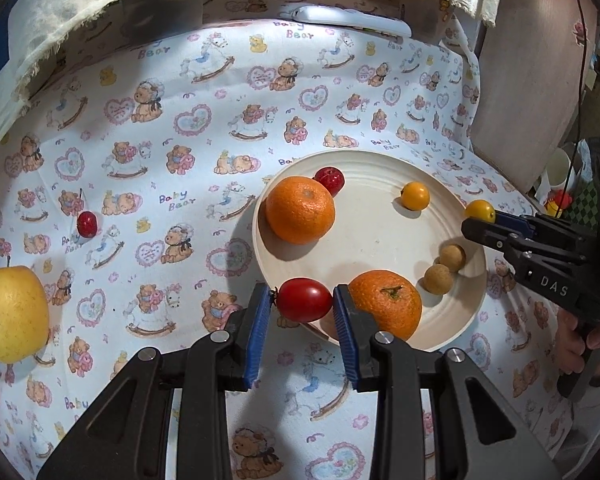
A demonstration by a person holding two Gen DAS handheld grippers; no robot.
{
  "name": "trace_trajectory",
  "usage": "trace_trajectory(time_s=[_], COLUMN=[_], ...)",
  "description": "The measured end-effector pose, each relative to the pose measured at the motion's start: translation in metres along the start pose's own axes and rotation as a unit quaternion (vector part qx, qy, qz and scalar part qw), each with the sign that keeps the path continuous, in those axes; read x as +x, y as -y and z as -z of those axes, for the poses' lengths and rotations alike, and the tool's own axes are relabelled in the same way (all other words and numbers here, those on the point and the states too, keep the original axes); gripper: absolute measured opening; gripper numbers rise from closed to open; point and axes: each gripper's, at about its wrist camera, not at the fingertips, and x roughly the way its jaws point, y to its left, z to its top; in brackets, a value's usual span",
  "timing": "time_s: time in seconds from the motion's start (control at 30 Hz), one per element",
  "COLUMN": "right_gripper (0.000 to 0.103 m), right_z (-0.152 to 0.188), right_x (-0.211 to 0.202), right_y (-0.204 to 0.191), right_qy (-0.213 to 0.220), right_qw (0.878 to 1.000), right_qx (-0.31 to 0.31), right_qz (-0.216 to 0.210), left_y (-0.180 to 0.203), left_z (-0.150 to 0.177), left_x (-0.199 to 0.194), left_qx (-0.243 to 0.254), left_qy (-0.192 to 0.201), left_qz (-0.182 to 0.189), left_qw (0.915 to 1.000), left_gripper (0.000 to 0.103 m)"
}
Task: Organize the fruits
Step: 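Carry the tomato with the left gripper while the right releases the small orange onto the plate, then open the left gripper to drop the red tomato onto the plate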
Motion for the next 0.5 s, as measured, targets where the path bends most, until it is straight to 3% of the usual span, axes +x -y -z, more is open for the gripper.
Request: trace_trajectory(time_s=[0.5], right_gripper=[0.029], right_z=[0.0007], right_x=[-0.0024], right_y=[0.0001], right_qy=[0.005], right_qw=[1.0], right_qx=[0.0], right_qz=[0.005], left_y=[-0.0009], left_z=[-0.0005], left_x=[0.0028], left_qx=[0.005], left_qy=[0.002], left_qz=[-0.002], left_qw=[1.0], left_gripper=[0.032])
